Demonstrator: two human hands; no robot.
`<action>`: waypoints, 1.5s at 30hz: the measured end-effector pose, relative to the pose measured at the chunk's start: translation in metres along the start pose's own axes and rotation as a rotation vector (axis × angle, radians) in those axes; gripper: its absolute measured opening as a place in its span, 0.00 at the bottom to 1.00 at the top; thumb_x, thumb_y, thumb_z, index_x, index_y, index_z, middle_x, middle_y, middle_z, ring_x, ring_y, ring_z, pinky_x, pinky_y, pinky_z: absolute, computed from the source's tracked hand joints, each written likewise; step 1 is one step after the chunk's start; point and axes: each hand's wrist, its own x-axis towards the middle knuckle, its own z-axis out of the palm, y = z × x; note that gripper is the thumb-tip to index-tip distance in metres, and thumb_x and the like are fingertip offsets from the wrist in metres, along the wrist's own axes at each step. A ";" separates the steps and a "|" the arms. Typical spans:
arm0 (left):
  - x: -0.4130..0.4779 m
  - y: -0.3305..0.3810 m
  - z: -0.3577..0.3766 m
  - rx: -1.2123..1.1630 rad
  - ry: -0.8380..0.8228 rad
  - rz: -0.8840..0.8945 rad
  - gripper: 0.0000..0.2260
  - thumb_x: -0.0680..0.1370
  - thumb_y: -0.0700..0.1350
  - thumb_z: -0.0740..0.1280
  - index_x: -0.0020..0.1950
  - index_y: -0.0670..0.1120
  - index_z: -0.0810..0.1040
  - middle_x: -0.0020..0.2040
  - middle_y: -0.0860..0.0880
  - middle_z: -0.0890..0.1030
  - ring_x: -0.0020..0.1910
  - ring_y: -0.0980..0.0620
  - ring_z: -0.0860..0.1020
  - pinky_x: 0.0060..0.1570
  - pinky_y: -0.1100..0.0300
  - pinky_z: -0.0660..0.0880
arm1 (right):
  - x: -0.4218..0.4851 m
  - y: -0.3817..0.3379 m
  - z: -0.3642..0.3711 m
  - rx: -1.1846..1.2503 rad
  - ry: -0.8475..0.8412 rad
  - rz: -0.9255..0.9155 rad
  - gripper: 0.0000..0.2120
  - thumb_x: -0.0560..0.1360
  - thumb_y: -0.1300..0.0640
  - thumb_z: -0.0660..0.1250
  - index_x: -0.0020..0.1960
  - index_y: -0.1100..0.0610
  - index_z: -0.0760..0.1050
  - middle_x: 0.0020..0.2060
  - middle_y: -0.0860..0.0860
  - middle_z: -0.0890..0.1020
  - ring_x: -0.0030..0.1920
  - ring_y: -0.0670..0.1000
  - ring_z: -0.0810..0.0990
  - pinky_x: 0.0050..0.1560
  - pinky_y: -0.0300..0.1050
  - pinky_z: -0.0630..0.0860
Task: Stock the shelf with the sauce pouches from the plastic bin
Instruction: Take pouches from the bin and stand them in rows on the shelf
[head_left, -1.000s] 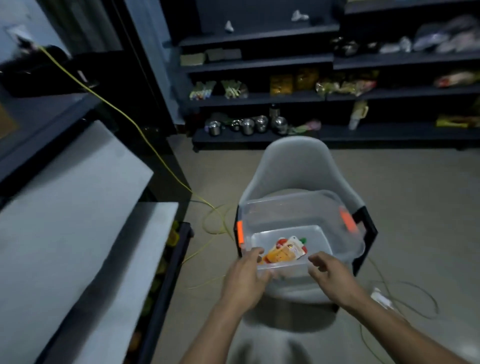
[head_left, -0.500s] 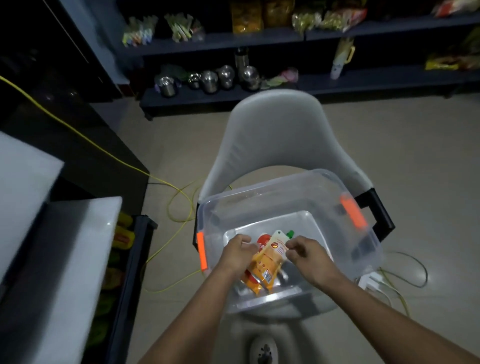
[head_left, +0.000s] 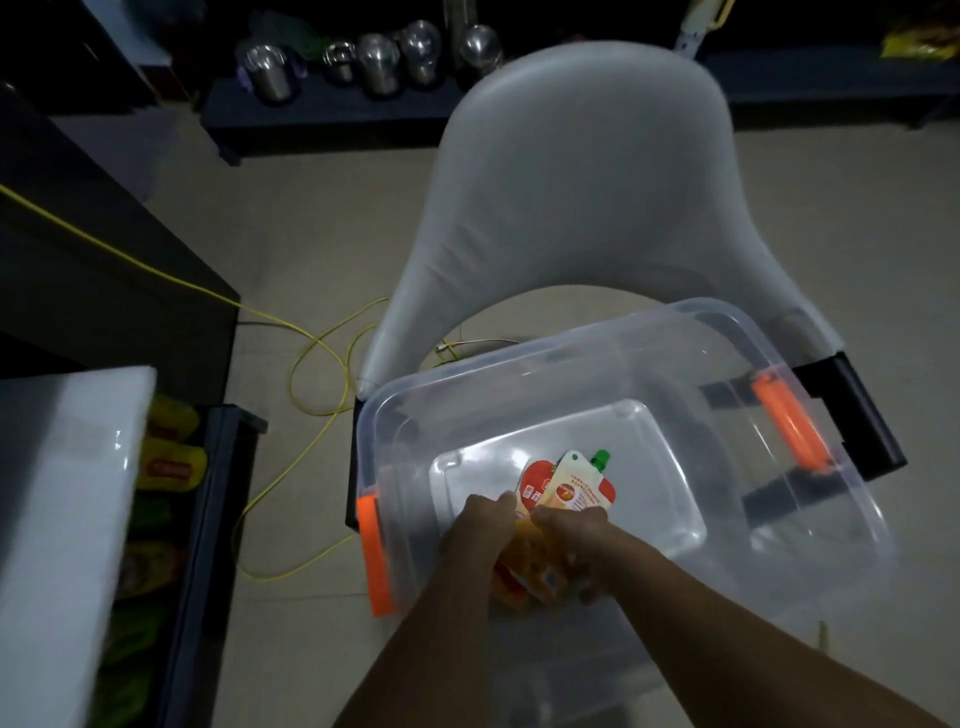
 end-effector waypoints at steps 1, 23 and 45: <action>0.000 0.003 -0.001 -0.054 -0.044 -0.022 0.22 0.82 0.58 0.55 0.66 0.43 0.73 0.63 0.42 0.77 0.60 0.45 0.76 0.61 0.55 0.71 | 0.003 0.000 0.002 0.025 -0.007 -0.004 0.41 0.73 0.41 0.68 0.75 0.56 0.50 0.68 0.63 0.68 0.65 0.67 0.71 0.62 0.65 0.70; -0.192 0.008 -0.041 -0.561 -0.197 0.338 0.10 0.77 0.42 0.67 0.57 0.45 0.80 0.46 0.43 0.86 0.41 0.47 0.84 0.41 0.57 0.81 | -0.171 0.025 -0.065 0.059 -0.147 -0.575 0.11 0.74 0.63 0.62 0.54 0.57 0.79 0.42 0.57 0.86 0.43 0.57 0.84 0.45 0.48 0.79; -0.510 -0.245 -0.073 -1.219 0.426 0.641 0.13 0.73 0.41 0.74 0.58 0.43 0.81 0.49 0.44 0.86 0.50 0.44 0.85 0.55 0.47 0.80 | -0.453 0.149 0.032 -0.303 -0.793 -0.905 0.19 0.67 0.66 0.73 0.57 0.68 0.77 0.49 0.67 0.83 0.48 0.68 0.83 0.56 0.62 0.77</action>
